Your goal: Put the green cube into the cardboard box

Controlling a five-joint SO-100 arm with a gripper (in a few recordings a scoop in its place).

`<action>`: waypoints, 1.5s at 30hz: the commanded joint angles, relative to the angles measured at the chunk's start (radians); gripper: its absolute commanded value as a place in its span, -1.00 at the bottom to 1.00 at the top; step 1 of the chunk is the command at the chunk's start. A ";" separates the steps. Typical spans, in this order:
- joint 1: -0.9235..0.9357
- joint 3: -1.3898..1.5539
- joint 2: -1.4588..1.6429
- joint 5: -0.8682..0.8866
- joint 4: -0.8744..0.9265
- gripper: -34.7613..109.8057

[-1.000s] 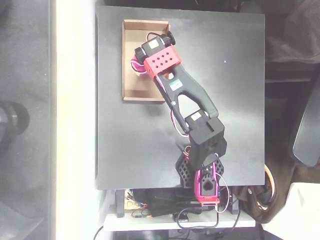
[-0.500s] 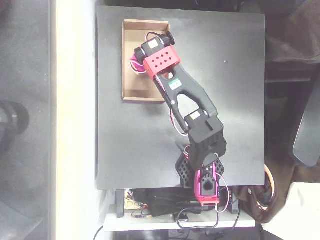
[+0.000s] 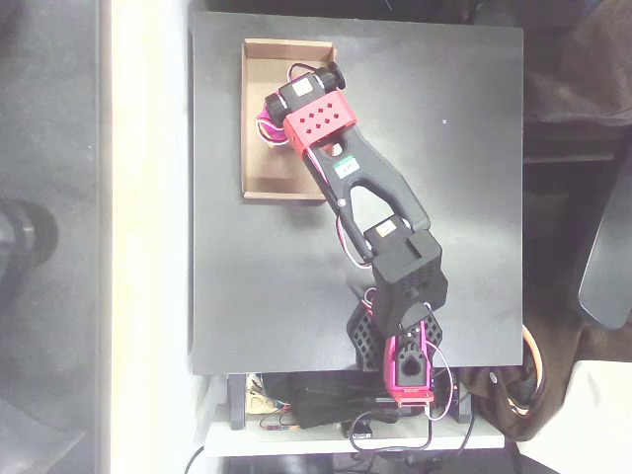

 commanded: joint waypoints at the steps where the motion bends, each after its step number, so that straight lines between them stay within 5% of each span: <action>1: -0.018 -0.025 0.029 0.011 0.009 -0.11; 27: 0.005 -0.021 0.560 0.012 0.009 -0.11; 45: 0.247 -0.009 1.043 0.012 0.012 -0.12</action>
